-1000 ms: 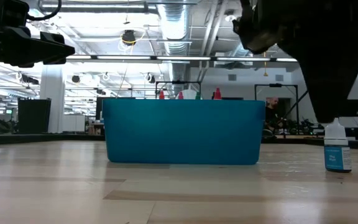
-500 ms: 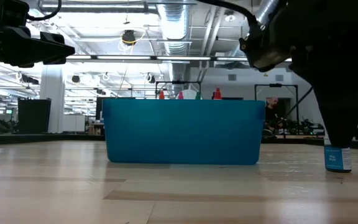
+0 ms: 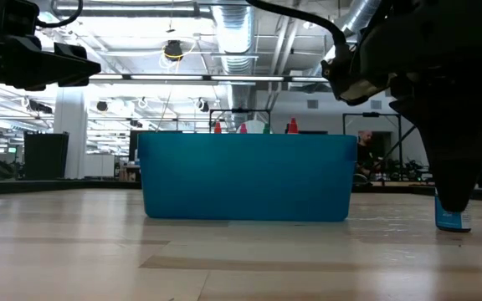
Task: Pick & Place food coloring
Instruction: Put the small blue food coloring bottle into the blue bin
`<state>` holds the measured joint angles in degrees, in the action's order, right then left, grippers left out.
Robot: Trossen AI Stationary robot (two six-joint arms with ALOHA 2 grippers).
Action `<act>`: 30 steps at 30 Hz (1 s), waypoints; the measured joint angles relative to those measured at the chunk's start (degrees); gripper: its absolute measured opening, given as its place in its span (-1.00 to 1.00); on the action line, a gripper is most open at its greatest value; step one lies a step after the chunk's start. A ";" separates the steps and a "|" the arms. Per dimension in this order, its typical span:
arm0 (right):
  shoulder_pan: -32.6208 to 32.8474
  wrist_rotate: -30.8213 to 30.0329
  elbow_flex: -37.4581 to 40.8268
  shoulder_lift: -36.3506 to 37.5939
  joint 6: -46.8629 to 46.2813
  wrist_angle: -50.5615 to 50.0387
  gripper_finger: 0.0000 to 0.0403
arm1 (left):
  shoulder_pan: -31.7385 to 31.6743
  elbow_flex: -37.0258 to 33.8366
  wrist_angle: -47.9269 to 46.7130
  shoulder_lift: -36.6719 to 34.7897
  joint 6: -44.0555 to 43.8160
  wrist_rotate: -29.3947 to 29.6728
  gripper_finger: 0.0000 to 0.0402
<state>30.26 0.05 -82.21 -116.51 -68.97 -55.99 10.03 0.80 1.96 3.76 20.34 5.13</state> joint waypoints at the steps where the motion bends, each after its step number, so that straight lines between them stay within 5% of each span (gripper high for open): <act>1: 0.00 -0.01 0.00 0.00 0.00 0.00 -0.64 | 0.01 0.00 0.00 -0.01 0.01 0.00 -0.39; 30: -2.79 3.08 -0.11 9.63 5.27 -1.53 -0.64 | 0.01 0.00 0.01 0.00 0.07 0.00 -0.39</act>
<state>27.48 3.14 -82.32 -106.88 -63.70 -57.52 10.03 0.80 1.97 3.76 20.41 5.13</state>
